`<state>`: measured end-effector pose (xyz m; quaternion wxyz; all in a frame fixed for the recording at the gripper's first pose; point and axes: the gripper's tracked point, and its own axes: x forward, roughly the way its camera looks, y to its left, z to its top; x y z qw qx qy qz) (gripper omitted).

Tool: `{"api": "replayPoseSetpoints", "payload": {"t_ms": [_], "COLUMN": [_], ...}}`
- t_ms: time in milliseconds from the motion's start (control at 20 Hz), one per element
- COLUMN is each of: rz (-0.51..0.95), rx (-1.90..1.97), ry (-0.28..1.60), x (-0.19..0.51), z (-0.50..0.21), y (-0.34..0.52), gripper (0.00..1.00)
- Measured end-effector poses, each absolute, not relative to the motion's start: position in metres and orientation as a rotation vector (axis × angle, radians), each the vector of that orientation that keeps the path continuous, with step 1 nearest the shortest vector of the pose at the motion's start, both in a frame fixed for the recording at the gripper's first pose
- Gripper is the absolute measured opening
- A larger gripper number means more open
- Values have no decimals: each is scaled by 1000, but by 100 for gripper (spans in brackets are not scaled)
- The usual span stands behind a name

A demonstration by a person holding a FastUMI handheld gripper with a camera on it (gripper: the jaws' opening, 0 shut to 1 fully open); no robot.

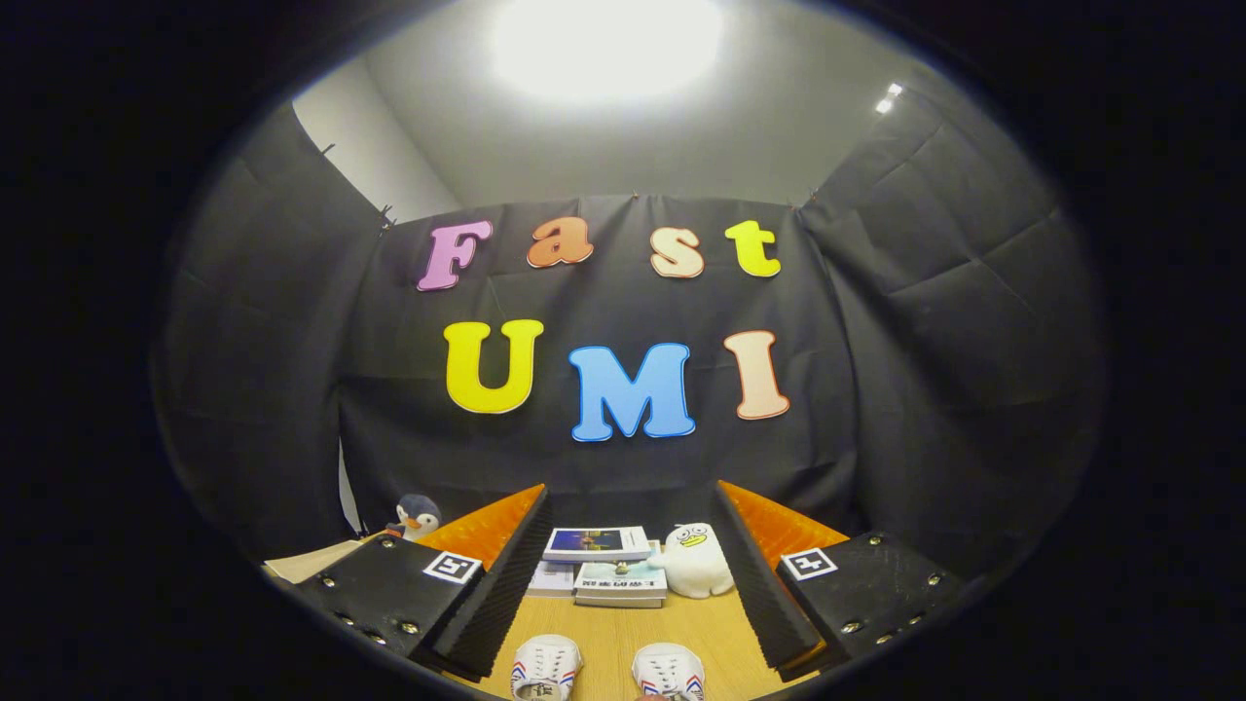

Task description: Open the storage box then place both shoes into the box .Put the left shoe in first, then the right shoe, with the right side of both shoes facing outward in a uniform manner.

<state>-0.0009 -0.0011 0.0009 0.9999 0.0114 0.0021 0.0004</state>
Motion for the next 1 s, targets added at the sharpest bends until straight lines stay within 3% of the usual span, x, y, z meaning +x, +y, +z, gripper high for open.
{"api": "replayPoseSetpoints", "payload": {"t_ms": [700,1000], "rz": [96,171], "rx": [-2,81], "ry": [23,129], "x": [22,24], "z": [-8,-42], "y": [36,60], "gripper": [96,97]}}
